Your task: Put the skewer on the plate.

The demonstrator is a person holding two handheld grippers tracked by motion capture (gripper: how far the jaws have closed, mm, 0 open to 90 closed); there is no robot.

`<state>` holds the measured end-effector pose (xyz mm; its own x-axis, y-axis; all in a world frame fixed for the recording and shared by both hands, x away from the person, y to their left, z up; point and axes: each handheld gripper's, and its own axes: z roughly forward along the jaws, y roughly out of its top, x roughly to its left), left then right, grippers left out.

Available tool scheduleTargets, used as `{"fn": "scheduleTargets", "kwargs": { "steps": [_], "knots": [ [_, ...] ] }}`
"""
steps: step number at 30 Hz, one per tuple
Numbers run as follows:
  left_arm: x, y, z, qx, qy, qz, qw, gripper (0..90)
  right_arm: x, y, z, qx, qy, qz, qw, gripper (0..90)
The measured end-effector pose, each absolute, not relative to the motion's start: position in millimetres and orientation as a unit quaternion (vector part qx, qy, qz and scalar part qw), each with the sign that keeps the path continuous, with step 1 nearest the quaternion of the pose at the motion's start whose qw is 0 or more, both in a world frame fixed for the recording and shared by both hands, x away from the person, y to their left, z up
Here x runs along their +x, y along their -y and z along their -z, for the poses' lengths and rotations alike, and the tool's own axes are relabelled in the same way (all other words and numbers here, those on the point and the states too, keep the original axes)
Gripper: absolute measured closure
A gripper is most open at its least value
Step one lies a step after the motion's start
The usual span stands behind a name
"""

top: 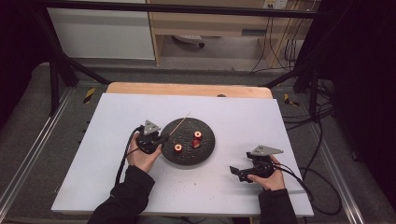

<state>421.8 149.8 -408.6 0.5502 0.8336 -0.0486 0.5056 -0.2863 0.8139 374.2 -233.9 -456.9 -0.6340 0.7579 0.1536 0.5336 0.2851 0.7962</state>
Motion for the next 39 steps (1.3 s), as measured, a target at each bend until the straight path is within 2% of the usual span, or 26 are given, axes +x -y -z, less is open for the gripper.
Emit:
{"fn": "scheduleTargets", "kwargs": {
  "steps": [12,31,34,39],
  "knots": [
    [431,-130,426,0.784,-0.429,-0.204,0.4,88.5,374,234,456,0.407,-0.789,-0.441,0.129,2.2],
    [435,-126,439,0.794,-0.428,-0.198,0.383,87.6,374,233,457,0.408,-0.791,-0.438,0.129,2.4],
    [435,-129,436,0.793,-0.432,-0.194,0.385,83.7,374,233,457,0.408,-0.79,-0.438,0.129,2.4],
    [429,-139,425,0.794,-0.421,-0.191,0.395,66.6,373,234,456,0.409,-0.789,-0.441,0.129,2.4]
  ]
}}
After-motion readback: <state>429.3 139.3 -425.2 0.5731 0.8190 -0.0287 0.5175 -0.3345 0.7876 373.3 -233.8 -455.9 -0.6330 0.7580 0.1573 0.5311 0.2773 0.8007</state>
